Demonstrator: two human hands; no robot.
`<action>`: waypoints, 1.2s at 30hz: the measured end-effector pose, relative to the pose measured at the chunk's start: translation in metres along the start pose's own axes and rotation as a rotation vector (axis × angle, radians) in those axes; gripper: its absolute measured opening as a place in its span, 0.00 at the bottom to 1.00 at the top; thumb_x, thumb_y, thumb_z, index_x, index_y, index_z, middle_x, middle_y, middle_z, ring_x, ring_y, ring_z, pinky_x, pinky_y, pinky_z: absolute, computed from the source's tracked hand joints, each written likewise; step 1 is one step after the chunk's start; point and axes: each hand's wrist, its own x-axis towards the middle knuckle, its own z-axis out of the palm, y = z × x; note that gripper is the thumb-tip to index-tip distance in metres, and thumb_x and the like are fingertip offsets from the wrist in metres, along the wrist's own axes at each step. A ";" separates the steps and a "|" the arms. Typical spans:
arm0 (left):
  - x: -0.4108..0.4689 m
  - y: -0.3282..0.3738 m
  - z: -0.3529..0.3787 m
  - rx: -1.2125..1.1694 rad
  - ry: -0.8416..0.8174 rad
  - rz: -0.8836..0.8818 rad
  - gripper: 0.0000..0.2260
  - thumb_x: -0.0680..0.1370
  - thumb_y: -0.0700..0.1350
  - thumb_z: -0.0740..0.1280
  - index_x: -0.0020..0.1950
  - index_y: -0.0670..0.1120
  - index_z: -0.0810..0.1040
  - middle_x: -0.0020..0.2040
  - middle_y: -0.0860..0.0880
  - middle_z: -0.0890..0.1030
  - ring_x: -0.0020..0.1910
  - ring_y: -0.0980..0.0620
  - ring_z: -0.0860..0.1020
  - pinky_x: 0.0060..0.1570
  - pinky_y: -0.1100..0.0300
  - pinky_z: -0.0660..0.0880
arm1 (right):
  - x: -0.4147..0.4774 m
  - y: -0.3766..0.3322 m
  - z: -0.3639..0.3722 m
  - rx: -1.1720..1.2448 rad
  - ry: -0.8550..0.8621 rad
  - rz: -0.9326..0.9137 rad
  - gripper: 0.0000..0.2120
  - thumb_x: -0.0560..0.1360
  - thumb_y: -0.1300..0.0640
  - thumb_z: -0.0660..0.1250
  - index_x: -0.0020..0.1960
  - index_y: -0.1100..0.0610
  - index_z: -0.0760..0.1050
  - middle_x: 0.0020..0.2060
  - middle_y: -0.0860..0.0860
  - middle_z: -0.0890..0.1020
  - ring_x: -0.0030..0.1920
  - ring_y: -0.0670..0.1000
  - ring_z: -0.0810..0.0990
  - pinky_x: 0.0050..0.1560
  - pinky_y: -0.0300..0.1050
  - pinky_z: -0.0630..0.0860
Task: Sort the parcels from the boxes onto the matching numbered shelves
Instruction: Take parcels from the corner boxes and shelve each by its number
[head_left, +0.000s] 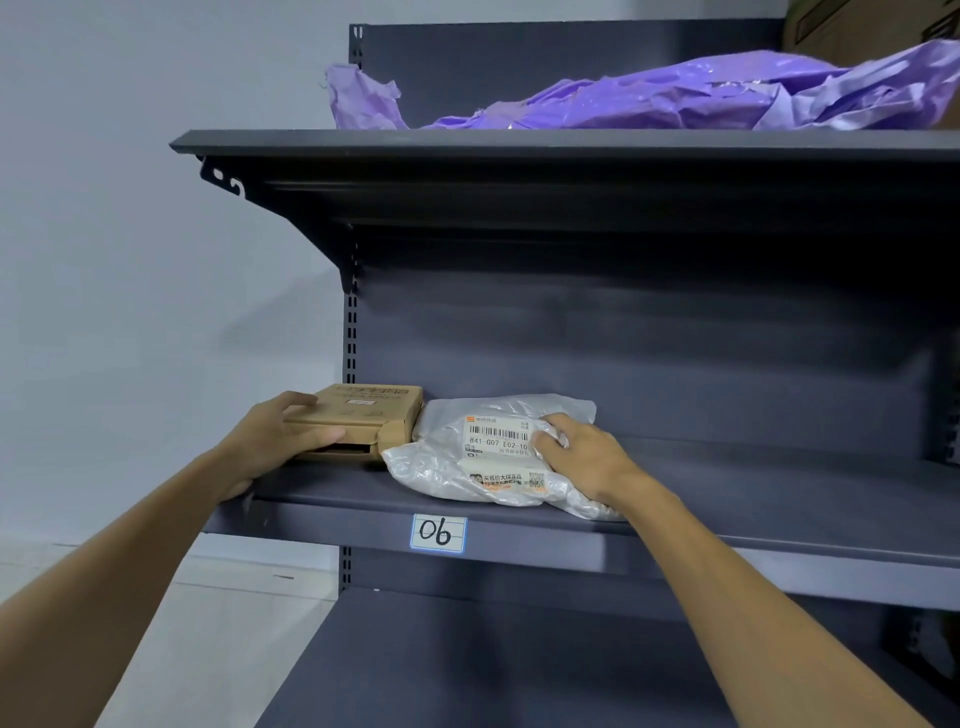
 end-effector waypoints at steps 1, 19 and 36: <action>-0.001 0.000 -0.001 0.004 0.007 0.008 0.26 0.70 0.51 0.79 0.65 0.53 0.75 0.64 0.46 0.75 0.60 0.48 0.75 0.56 0.57 0.70 | -0.001 0.000 0.000 0.014 0.021 0.003 0.16 0.82 0.48 0.57 0.66 0.50 0.72 0.53 0.52 0.78 0.53 0.53 0.72 0.48 0.45 0.67; -0.062 0.063 0.037 0.433 0.195 0.372 0.31 0.73 0.67 0.52 0.68 0.51 0.75 0.68 0.50 0.75 0.72 0.48 0.68 0.75 0.38 0.50 | -0.034 -0.005 -0.009 0.231 0.651 -0.214 0.16 0.85 0.52 0.54 0.51 0.56 0.78 0.45 0.50 0.82 0.51 0.54 0.74 0.59 0.57 0.71; -0.173 0.115 0.124 0.606 -0.198 0.869 0.32 0.77 0.65 0.50 0.75 0.50 0.68 0.74 0.47 0.70 0.75 0.47 0.65 0.77 0.41 0.48 | -0.204 0.050 -0.048 -0.525 0.066 -0.069 0.29 0.81 0.39 0.58 0.78 0.50 0.62 0.77 0.54 0.63 0.78 0.57 0.57 0.75 0.58 0.57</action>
